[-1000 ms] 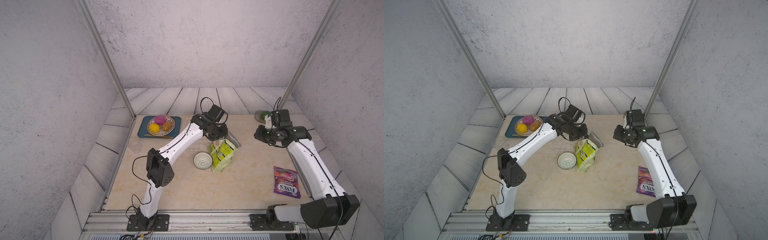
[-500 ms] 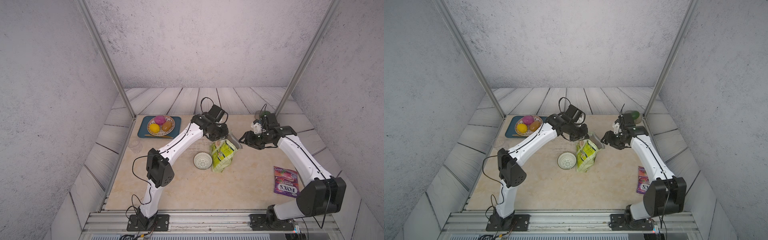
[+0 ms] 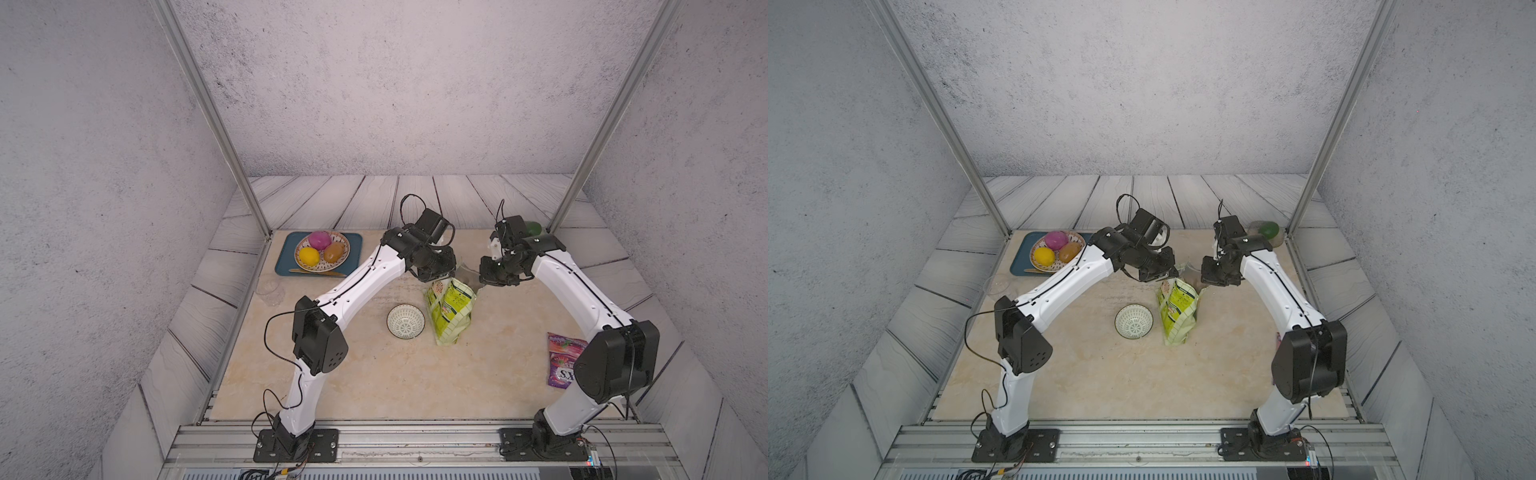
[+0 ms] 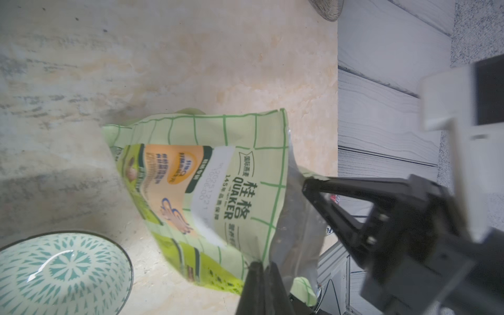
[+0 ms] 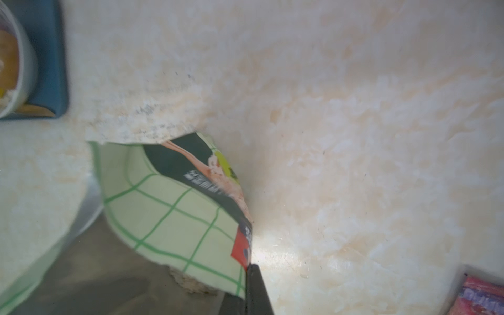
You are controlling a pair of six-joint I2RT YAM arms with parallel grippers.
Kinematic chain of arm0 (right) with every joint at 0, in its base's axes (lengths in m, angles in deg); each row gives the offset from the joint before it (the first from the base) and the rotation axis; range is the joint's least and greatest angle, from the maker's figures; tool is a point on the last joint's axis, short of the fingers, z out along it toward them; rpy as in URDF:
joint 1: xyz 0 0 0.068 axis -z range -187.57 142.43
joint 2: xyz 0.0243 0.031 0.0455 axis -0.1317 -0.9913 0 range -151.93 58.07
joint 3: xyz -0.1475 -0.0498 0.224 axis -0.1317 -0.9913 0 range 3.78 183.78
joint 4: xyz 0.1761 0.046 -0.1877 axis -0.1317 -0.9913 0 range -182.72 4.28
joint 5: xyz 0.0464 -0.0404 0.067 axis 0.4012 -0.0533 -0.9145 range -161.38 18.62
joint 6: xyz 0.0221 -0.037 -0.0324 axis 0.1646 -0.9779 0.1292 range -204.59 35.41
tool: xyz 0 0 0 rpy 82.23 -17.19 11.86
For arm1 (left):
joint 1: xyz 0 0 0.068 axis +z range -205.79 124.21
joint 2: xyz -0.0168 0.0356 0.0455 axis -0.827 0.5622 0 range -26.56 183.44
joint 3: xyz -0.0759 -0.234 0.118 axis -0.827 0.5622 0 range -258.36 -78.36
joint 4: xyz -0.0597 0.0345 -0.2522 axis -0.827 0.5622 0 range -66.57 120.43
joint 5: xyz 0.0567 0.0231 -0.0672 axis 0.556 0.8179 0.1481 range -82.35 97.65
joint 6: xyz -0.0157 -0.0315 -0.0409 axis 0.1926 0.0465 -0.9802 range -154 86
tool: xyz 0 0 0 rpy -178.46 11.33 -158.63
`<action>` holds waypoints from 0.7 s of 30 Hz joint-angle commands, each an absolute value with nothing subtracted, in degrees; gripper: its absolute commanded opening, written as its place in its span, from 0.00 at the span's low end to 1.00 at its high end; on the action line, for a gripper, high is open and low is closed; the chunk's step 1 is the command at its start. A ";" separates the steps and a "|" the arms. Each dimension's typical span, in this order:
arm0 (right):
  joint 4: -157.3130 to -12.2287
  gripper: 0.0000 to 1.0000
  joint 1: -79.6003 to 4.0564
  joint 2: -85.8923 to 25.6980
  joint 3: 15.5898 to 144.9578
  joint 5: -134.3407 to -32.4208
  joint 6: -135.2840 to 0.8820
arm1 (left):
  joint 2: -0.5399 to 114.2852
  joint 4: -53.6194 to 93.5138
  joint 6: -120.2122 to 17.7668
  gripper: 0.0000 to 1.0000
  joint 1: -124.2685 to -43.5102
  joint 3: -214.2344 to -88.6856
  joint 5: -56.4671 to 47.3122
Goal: Pour the oats into the breakfast bowl
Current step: Open the oats bag at the center of the board.
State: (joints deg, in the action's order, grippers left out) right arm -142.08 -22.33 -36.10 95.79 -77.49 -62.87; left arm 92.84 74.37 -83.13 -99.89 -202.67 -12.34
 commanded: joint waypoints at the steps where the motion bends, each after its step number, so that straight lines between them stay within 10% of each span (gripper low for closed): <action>1: -142.09 0.00 -21.63 -32.97 100.02 -69.60 -63.10 | 88.83 75.06 -81.34 0.00 -98.86 -204.80 -7.87; 17: -134.91 0.00 -20.93 -37.14 99.05 -71.12 -61.40 | 92.27 68.83 -82.94 0.00 -96.66 -202.37 -11.93; 21: -131.74 0.20 -20.83 -33.64 94.64 -73.89 -61.44 | 91.81 70.83 -82.71 0.00 -96.32 -200.57 -12.28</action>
State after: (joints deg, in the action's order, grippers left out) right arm -135.70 -22.01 -37.85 95.81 -73.67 -62.15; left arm 92.64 70.89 -83.04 -97.22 -200.22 -11.29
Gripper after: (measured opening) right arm 0.146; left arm 0.039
